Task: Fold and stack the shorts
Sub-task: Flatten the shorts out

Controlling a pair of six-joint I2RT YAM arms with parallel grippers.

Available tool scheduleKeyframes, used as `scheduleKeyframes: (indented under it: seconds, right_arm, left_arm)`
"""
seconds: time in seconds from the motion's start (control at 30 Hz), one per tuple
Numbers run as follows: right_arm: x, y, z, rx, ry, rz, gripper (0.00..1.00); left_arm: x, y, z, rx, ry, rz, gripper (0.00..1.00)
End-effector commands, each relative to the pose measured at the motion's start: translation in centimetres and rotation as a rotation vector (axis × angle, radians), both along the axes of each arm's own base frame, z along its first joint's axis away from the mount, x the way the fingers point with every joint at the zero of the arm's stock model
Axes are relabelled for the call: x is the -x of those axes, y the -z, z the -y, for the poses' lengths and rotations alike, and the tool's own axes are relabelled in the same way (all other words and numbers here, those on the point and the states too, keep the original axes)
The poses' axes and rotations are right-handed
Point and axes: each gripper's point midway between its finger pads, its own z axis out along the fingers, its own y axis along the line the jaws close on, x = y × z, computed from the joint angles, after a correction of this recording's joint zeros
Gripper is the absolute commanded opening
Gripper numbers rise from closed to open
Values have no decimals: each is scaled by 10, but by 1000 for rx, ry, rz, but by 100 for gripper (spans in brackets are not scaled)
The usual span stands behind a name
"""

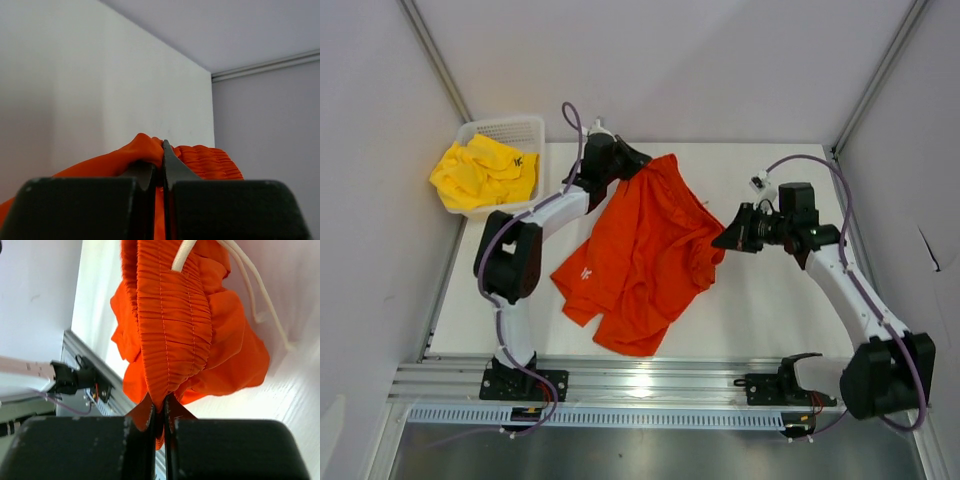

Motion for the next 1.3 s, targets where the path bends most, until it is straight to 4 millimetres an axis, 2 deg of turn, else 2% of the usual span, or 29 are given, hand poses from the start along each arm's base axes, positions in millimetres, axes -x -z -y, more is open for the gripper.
scheduleKeyframes:
  seconds: [0.0, 0.03, 0.07, 0.13, 0.17, 0.2, 0.27, 0.3, 0.33, 0.37, 0.47, 0.5, 0.57, 0.6, 0.63, 0.67, 0.7, 0.73, 0.8, 0.83, 0.9, 0.93, 0.97, 1.03, 1.07, 1.1, 1.13, 1.23, 1.27]
  right_arm:
    - [-45, -6, 12, 29, 57, 33, 0]
    - [-58, -4, 18, 39, 87, 36, 0]
    - [-78, -10, 34, 33, 154, 46, 0]
    - [-113, 2, 57, 32, 252, 25, 0]
    - [-126, 5, 68, 20, 313, -5, 0]
    - [-146, 16, 97, 26, 402, -33, 0]
    - [-163, 27, 122, 35, 507, -63, 4]
    - [-168, 33, 138, 41, 559, -81, 5]
    - [-171, 46, 149, 57, 603, -113, 6]
    - [-171, 52, 154, 53, 622, -135, 12]
    - [-163, 76, 170, 92, 677, -192, 24]
    - [-161, 80, 173, 94, 692, -201, 32]
    - [-149, 92, 183, 89, 729, -226, 54]
    - [-147, 91, 186, 80, 746, -220, 55]
    - [-138, 91, 191, 84, 767, -215, 56]
    - [-133, 90, 193, 92, 776, -207, 57]
    - [-130, 89, 197, 114, 791, -198, 57]
    - [-124, 84, 199, 125, 803, -187, 65]
    - [-117, 82, 200, 148, 807, -184, 66]
    - [-114, 81, 201, 163, 805, -175, 66]
    - [-109, 77, 205, 190, 822, -152, 66]
    - [-110, 76, 206, 209, 808, -131, 66]
    - [-111, 72, 204, 218, 786, -112, 66]
    - [-112, 69, 201, 243, 759, -105, 66]
    - [-116, 69, 193, 248, 735, -110, 67]
    - [-116, 71, 189, 257, 724, -121, 67]
    - [-117, 73, 188, 271, 729, -137, 93]
    - [-121, 77, 177, 345, 724, -156, 96]
    - [-121, 79, 174, 387, 731, -152, 96]
  left_arm:
    - [-50, -68, -7, 57, -74, 230, 0]
    - [-57, -77, -7, 58, -80, 251, 0]
    - [-66, -61, -4, 47, -84, 233, 0]
    - [-80, -79, 1, 61, -87, 288, 0]
    - [-89, -56, 5, 48, -78, 260, 0]
    - [-96, -79, 12, 79, -58, 301, 0]
    - [-101, -54, 19, 68, -28, 235, 37]
    - [-100, -66, 23, 73, 0, 258, 58]
    - [-98, -69, 25, 63, 7, 263, 97]
    - [-93, -85, 22, 42, 13, 295, 99]
    - [-77, -102, 14, -38, 34, 314, 99]
    - [-62, -124, 9, -55, 46, 329, 99]
    - [-42, -128, 5, -126, 77, 335, 99]
    - [-20, -154, 0, -145, 87, 357, 99]
    - [-5, -136, -1, -211, 103, 317, 99]
    - [8, -137, -3, -238, 107, 306, 99]
    - [36, -160, -3, -245, 122, 326, 99]
    - [52, -126, -5, -290, 132, 254, 99]
    - [96, -125, -10, -297, 144, 218, 99]
    - [108, -124, -12, -286, 137, 207, 99]
    - [143, -78, -14, -296, 169, 115, 99]
    - [159, -93, -17, -253, 164, 140, 99]
    - [174, -57, -20, -274, 182, 74, 99]
    - [197, -53, -19, -269, 178, 58, 99]
    - [209, -27, -22, -303, 188, 8, 99]
    - [220, -19, -18, -316, 212, -7, 99]
    - [227, -10, -19, -318, 206, -45, 99]
    - [250, 28, -22, -337, 234, -142, 99]
    - [254, 31, -22, -335, 237, -150, 99]
